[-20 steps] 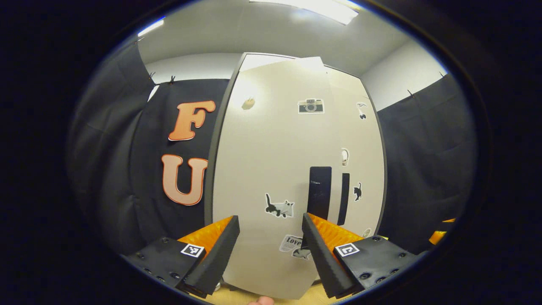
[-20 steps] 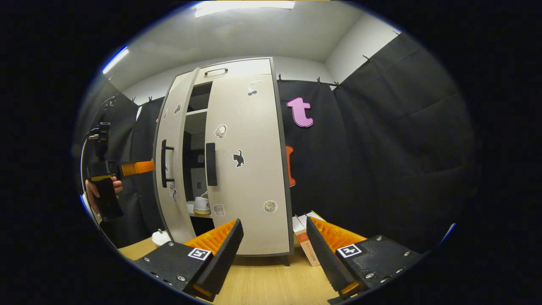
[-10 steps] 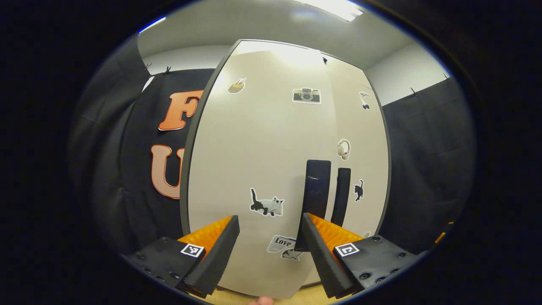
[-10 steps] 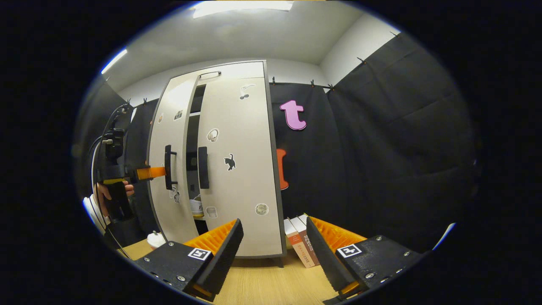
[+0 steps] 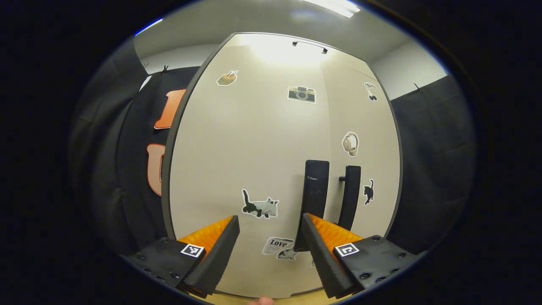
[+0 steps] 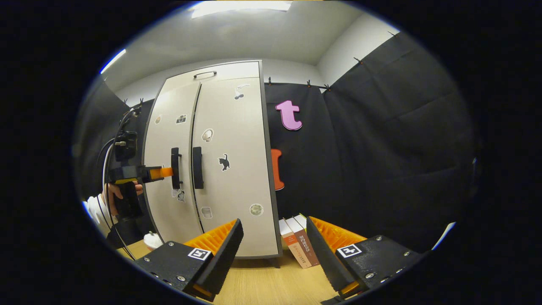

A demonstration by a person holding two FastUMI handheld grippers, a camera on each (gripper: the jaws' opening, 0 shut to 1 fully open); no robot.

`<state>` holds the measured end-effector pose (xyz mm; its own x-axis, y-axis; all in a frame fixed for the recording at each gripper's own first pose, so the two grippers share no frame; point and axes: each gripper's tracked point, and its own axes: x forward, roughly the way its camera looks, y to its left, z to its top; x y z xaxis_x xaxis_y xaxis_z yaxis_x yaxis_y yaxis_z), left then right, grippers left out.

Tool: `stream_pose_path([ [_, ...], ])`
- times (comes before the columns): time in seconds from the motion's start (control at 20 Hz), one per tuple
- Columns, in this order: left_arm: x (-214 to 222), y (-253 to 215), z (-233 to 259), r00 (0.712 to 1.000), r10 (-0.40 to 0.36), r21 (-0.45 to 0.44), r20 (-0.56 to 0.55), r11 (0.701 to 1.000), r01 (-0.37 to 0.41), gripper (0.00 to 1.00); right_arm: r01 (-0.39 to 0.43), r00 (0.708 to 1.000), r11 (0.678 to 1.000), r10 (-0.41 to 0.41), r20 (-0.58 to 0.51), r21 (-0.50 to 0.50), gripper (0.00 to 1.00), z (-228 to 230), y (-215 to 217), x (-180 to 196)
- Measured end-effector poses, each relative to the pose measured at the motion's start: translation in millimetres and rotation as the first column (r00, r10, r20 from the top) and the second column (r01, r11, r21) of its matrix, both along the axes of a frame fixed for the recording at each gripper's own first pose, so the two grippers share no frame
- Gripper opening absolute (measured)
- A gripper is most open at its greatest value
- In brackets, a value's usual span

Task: Grab one shoe with the right hand and put it into the shoe cabinet, grab the other shoe with the left hand and put it into the shoe cabinet; then close the right door with the right hand and the left door with the left hand.

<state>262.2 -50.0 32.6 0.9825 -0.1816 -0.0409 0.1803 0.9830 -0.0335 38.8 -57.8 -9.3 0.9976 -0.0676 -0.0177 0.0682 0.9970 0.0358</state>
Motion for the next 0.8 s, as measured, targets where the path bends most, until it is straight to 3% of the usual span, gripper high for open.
stream_pose_path([
  [0.45,9.7,-1.5,-2.7,1.0,0.018,0.028,0.006,0.999,-0.018,0.99,-0.02,1.0,1.0,0.02,-0.014,0.002,0.92,-4.9,7.5,-3.6],
  [0.5,5.9,-0.2,0.2,1.0,0.022,0.026,0.01,0.999,-0.023,0.94,-0.023,1.0,1.0,0.023,-0.018,0.002,0.93,-5.7,8.4,-4.2],
  [0.8,-60.6,13.1,47.4,0.996,0.028,0.051,0.079,0.998,-0.032,0.96,-0.049,0.999,0.999,0.049,-0.017,-0.011,0.93,-3.9,14.6,-2.1],
])
